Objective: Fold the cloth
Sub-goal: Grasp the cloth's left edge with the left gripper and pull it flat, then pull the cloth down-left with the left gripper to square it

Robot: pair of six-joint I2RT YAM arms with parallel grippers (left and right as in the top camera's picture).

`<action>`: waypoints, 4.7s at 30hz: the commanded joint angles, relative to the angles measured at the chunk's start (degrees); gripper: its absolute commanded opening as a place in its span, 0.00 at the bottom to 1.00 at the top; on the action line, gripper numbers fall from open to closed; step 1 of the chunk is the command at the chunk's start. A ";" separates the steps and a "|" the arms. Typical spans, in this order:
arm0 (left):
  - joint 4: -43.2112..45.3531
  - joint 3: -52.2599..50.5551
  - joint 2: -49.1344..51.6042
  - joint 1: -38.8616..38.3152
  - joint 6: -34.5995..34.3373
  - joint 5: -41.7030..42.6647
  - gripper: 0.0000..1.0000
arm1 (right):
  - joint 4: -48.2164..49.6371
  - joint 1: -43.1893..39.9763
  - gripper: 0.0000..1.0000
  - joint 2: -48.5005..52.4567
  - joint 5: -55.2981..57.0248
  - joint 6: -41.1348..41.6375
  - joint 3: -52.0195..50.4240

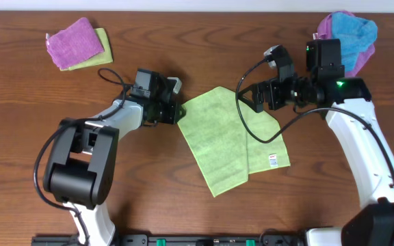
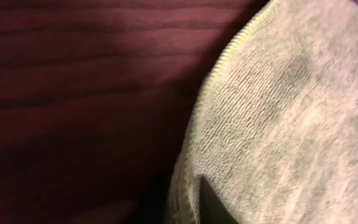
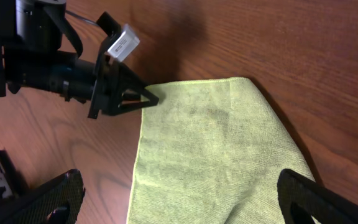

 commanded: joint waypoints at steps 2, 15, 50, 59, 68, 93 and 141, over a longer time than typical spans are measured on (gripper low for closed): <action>0.17 2.05 1.03 0.48 0.11 -3.61 0.05 | -0.22 -0.48 0.99 -0.83 -0.04 -0.46 0.96; -16.61 13.75 1.03 5.90 12.87 -13.84 0.06 | -1.90 -0.46 0.95 -0.83 2.51 -0.48 0.94; -50.27 20.74 -5.14 -3.45 -0.07 -1.81 0.76 | -18.56 -3.19 0.22 -7.06 26.91 -3.02 0.94; -47.06 4.42 -24.35 -6.91 -3.74 -7.37 0.73 | -13.20 -10.14 0.51 -25.33 21.16 -2.69 -9.46; -33.03 -14.73 -31.10 -11.02 -14.12 -2.45 0.76 | -9.40 -10.21 0.72 -27.52 15.23 5.88 -20.63; -19.10 -20.85 -31.08 -16.65 -25.68 -3.72 0.24 | -2.99 -10.21 0.56 -18.29 14.40 5.81 -23.87; -33.31 -20.83 -24.02 -24.57 -29.11 -35.85 0.06 | -2.19 -10.21 0.45 -18.21 13.20 5.18 -23.87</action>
